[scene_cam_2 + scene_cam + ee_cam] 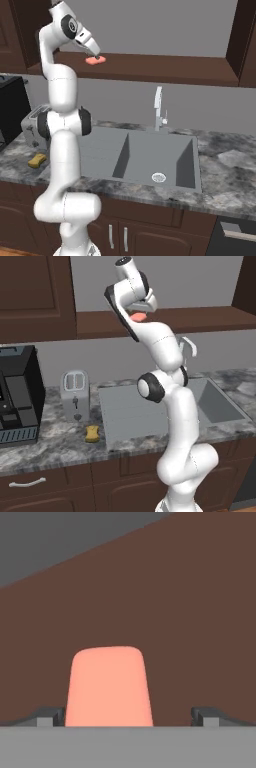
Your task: Locate and retrieve the bar soap and sponge from the cabinet. Place them next to the sink.
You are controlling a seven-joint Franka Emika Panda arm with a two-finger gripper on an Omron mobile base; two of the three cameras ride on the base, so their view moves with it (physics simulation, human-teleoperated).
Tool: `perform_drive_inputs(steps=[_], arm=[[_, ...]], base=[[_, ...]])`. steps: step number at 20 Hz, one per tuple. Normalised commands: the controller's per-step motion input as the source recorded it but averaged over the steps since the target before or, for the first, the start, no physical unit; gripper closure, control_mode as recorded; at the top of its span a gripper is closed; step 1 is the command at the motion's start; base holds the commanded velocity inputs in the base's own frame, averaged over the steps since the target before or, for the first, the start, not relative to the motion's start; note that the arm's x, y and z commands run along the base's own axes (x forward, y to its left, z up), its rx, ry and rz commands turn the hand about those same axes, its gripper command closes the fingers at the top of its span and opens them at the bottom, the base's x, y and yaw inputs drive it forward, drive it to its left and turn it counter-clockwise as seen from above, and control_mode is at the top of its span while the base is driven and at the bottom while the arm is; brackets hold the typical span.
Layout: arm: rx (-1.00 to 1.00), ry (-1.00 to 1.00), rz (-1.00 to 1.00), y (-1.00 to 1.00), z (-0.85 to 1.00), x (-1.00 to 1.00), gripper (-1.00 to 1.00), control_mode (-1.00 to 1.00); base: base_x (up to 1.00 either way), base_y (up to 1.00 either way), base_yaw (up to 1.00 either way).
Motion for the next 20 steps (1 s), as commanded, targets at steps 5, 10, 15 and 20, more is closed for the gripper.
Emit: perform_drive_inputs(steps=[5, 10, 15, 20], arm=[[0.05, 0.01, 0.0, 0.01, -0.19, 0.06, -1.0, -1.0], [0.03, 0.01, 0.0, -0.09, -0.26, 0.11, -1.0, -1.0], [0.04, 0.0, 0.03, 0.01, -0.25, 0.13, -1.0, -1.0], [0.04, 0.0, 0.02, 0.09, -0.16, 0.1, 1.0, -1.0]], base=[[0.0, 0.0, 0.0], [0.0, 0.0, 0.0], [0.0, 0.0, 0.0], [0.0, 0.0, 0.0]])
